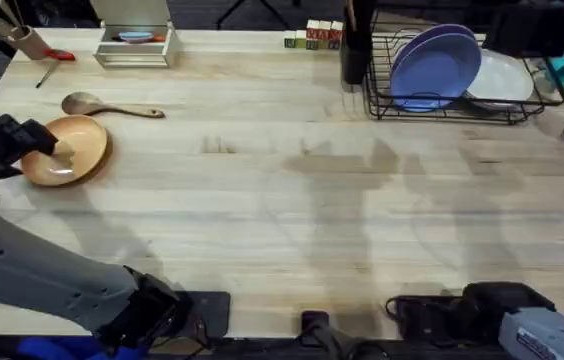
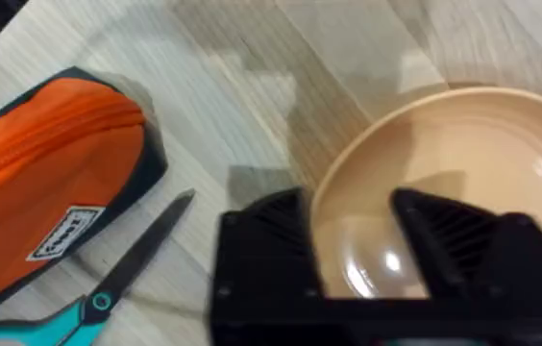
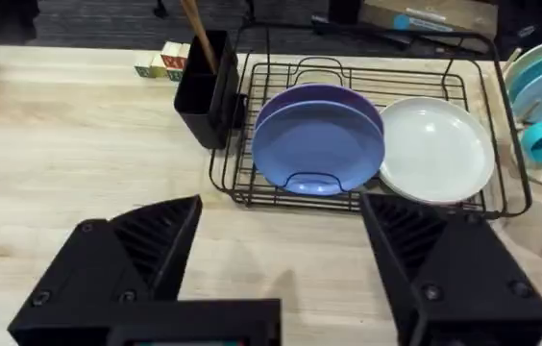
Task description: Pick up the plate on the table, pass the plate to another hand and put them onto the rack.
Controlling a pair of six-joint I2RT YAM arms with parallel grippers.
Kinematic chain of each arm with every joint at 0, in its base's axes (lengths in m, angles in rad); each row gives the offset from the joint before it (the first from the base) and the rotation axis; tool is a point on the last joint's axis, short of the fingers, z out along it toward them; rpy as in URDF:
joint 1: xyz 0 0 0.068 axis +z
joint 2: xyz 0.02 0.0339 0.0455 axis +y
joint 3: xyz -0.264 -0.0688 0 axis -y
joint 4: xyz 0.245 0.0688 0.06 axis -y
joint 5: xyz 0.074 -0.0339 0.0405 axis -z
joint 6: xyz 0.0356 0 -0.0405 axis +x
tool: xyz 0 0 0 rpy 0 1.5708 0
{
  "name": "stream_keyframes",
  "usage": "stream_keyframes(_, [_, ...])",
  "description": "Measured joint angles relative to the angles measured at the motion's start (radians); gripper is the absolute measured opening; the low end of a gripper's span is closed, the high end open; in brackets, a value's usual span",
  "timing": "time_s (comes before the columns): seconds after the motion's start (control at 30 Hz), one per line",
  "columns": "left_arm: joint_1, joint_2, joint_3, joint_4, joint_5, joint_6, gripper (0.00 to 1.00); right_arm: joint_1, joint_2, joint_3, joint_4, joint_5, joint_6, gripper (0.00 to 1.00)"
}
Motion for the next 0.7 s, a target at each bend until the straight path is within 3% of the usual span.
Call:
stream_keyframes(0.1, [0.002,0.000,0.000,-0.001,-0.012,0.004,0.353,0.000,0.000,0.000,0.000,0.000,0.000,0.995])
stream_keyframes(0.27, [0.007,-0.002,0.010,0.000,-0.009,0.004,0.060,0.000,0.000,0.000,0.000,0.000,0.000,0.995])
stream_keyframes(0.7, [0.008,-0.012,0.014,-0.016,0.031,0.000,0.040,0.000,0.000,0.000,0.000,0.000,0.000,0.995])
